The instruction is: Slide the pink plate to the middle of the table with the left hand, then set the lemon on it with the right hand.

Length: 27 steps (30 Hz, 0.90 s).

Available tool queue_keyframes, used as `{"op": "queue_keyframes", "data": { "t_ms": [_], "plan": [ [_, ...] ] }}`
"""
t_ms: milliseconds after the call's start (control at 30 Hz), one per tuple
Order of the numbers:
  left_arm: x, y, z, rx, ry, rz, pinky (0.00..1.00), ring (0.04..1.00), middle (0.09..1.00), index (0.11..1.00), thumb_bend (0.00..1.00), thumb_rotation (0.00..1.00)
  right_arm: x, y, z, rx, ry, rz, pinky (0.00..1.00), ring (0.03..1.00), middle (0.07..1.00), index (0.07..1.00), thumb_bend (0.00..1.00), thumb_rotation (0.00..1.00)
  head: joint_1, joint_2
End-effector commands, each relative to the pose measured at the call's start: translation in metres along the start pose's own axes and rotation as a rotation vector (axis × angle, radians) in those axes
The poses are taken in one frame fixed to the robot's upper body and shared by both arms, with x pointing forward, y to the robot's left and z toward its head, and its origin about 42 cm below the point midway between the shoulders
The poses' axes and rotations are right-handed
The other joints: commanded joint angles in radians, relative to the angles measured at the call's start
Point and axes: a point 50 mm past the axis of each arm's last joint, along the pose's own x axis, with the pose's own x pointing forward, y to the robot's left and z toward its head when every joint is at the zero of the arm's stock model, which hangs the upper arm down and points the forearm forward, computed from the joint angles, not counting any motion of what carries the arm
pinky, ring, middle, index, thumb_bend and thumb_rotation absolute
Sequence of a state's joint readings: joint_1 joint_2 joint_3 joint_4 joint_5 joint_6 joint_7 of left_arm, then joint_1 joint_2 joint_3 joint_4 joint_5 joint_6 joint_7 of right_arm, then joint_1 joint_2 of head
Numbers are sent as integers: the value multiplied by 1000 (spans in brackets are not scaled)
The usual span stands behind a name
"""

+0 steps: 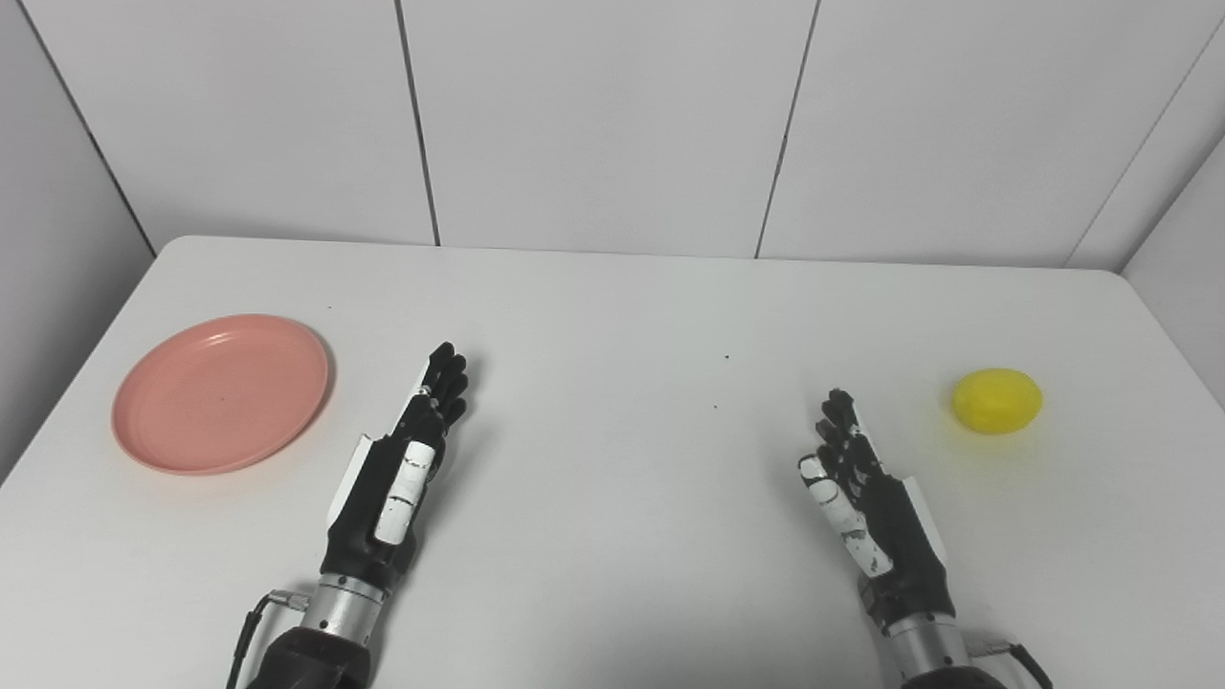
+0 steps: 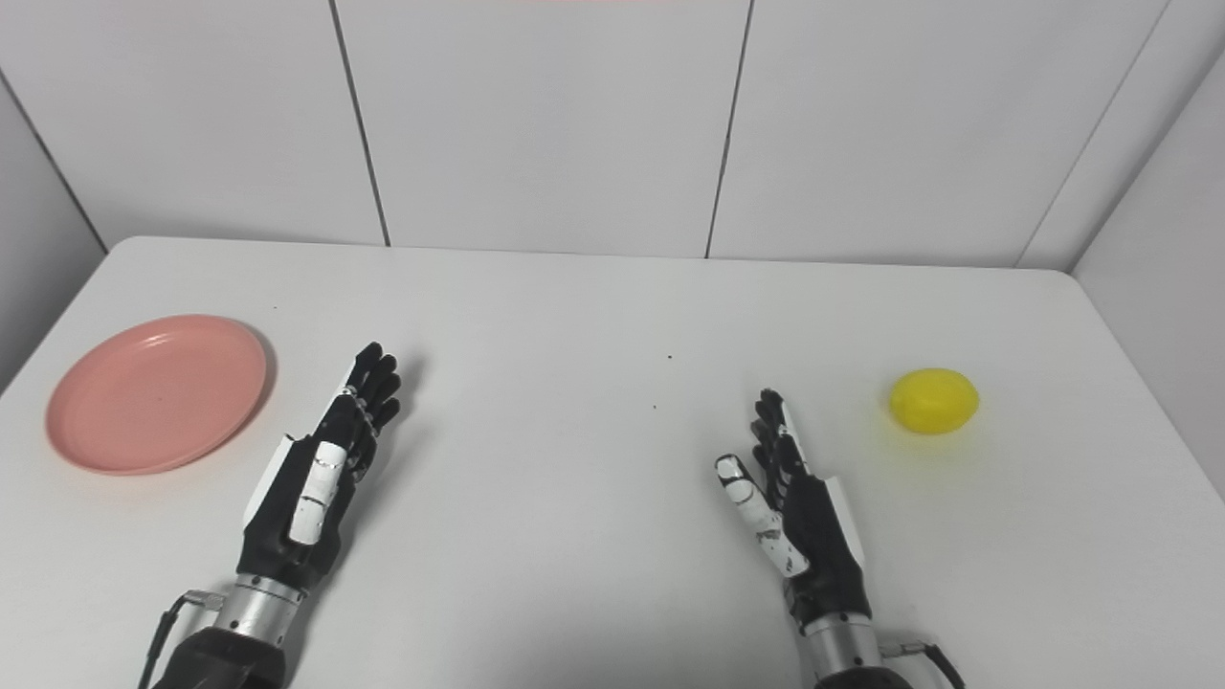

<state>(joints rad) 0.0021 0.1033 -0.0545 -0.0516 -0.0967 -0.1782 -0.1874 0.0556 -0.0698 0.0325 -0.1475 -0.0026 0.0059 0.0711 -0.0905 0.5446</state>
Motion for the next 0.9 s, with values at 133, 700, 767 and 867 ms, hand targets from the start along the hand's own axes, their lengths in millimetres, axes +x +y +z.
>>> {"op": "queue_keyframes", "data": {
  "t_ms": [133, 700, 767, 867],
  "plan": [
    [-19, 2, -24, -6, 72, 14, 1000, 1000, 1000, 1000, 781, 940, 3, 0, 5, -20, -65, 1, 989, 981, 1000, 1000, 622, 738, 4, 0],
    [-17, -3, -24, -71, 100, -26, 1000, 1000, 1000, 1000, 761, 957, 2, -2, 4, -31, -88, -6, 994, 976, 1000, 1000, 633, 800, 5, -1],
    [-17, -4, -24, -78, 102, -24, 1000, 1000, 1000, 1000, 766, 962, 1, -2, 5, -35, -91, -5, 999, 978, 1000, 1000, 629, 844, 6, 0],
    [-17, -5, -24, -81, 98, -27, 1000, 1000, 1000, 1000, 762, 984, 1, -1, 6, -44, -100, -2, 1000, 990, 1000, 1000, 569, 925, 10, -1]
  ]
}}
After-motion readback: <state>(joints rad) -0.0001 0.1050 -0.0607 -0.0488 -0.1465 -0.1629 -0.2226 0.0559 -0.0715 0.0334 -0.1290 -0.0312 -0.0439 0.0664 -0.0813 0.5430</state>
